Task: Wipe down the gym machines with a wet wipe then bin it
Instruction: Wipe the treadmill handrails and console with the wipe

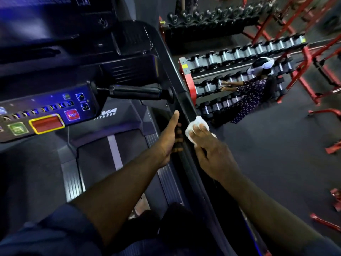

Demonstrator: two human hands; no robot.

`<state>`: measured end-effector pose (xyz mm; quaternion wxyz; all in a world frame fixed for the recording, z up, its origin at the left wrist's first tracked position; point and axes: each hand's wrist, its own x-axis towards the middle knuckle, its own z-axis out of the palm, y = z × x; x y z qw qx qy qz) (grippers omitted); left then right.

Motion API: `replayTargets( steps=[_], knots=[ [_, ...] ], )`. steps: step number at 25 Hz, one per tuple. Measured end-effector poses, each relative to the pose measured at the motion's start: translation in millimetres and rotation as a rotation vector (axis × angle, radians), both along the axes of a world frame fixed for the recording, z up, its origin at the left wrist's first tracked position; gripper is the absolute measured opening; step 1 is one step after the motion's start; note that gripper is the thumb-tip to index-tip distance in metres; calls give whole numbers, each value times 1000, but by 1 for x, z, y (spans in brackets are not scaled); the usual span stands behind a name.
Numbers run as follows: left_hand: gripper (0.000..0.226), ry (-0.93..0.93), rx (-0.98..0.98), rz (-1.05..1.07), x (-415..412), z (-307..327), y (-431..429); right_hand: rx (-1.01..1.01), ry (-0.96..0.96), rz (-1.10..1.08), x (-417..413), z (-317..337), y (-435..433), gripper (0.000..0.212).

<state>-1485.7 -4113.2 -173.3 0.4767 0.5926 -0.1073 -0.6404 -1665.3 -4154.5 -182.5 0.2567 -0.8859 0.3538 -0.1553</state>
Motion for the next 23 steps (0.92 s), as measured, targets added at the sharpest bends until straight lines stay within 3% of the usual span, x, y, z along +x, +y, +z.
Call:
replayTargets(
  steps=[3,8,11,16,20,23],
  knots=[
    [64,-59,-2,-10,16,11,-10,-21,-6,-5,7,3,3,53],
    [56,-155,-30,-85,49,23,-23,-5,-1,47,81,1,-70,48],
    [47,-350,-47,-74,75,38,-35,-63,-92,49,110,6,-91,49],
    [43,-819,-25,74,145,40,-29,190,-309,-29,188,40,-100,32],
    [22,-943,50,283,197,58,6,435,-434,25,257,61,-87,30],
    [14,-1030,63,351,223,74,36,394,-422,155,294,71,-65,30]
  ],
)
